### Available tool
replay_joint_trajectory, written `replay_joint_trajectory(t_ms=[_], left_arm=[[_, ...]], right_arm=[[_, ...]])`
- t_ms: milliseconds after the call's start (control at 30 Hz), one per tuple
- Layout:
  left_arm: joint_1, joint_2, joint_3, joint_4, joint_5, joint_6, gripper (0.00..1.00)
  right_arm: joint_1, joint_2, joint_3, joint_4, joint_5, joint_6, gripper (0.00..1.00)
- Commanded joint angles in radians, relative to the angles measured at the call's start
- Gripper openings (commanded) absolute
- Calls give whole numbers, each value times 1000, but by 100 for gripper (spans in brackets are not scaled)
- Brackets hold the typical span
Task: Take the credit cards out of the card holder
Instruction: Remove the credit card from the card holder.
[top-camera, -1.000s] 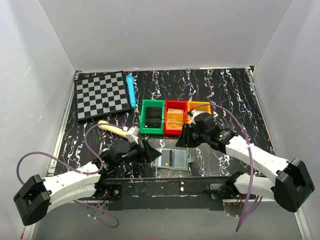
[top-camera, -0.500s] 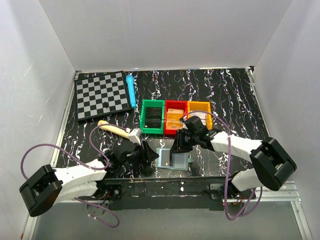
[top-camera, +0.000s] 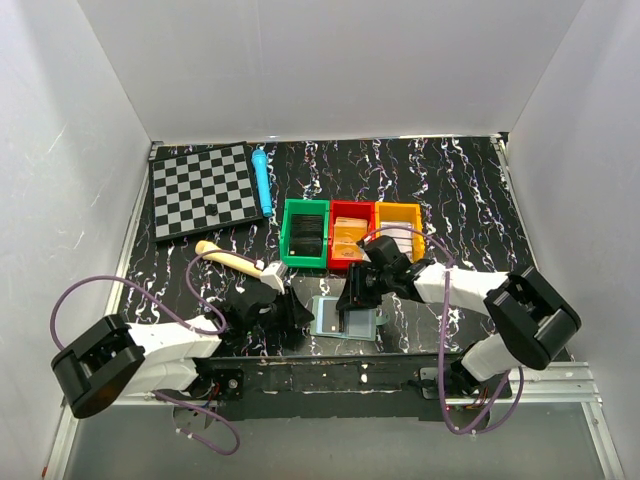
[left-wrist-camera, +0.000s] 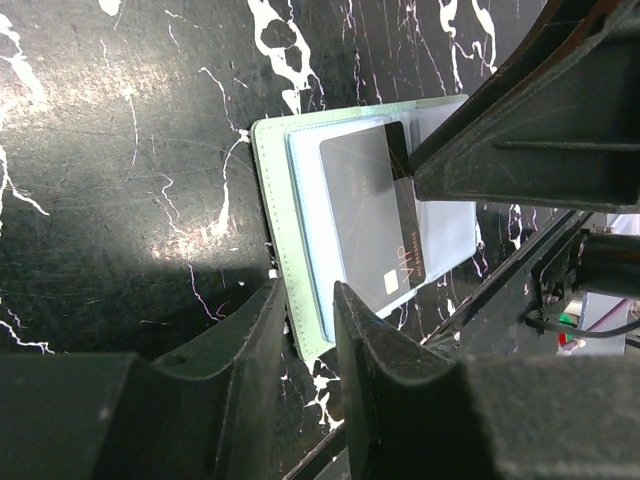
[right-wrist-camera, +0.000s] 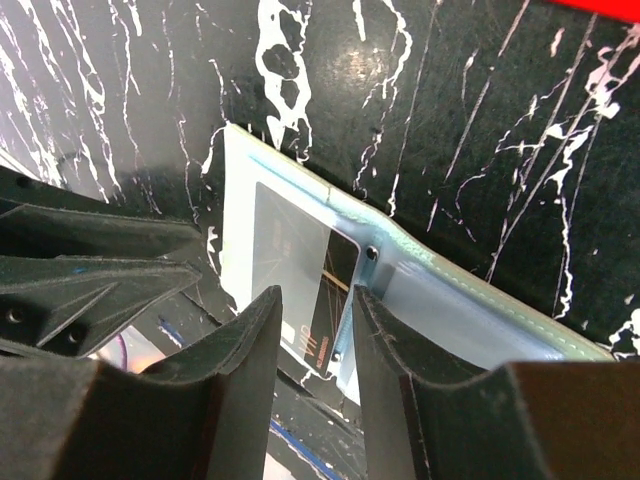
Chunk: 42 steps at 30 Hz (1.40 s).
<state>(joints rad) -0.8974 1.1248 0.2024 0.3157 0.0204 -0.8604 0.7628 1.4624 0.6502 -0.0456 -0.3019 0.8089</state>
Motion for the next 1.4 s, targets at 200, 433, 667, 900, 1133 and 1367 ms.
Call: replay_joint_trajectory(t_ms=[200, 433, 667, 900, 1133, 1367], left_arm=[[5, 29, 3, 28, 13, -12, 21], [5, 76, 3, 42, 29, -25, 18], [5, 112, 12, 43, 32, -23, 15], [5, 80, 14, 22, 23, -25, 15], [6, -158, -11, -47, -4, -31, 18], [9, -215, 29, -37, 3, -2, 21]], right_arm=[[17, 58, -17, 78, -22, 18, 41], [18, 32, -40, 128, -42, 36, 41], [18, 1, -78, 179, -63, 61, 40], [18, -2, -104, 224, -83, 78, 38], [17, -5, -100, 201, -74, 65, 38], [17, -4, -89, 176, -63, 53, 38]])
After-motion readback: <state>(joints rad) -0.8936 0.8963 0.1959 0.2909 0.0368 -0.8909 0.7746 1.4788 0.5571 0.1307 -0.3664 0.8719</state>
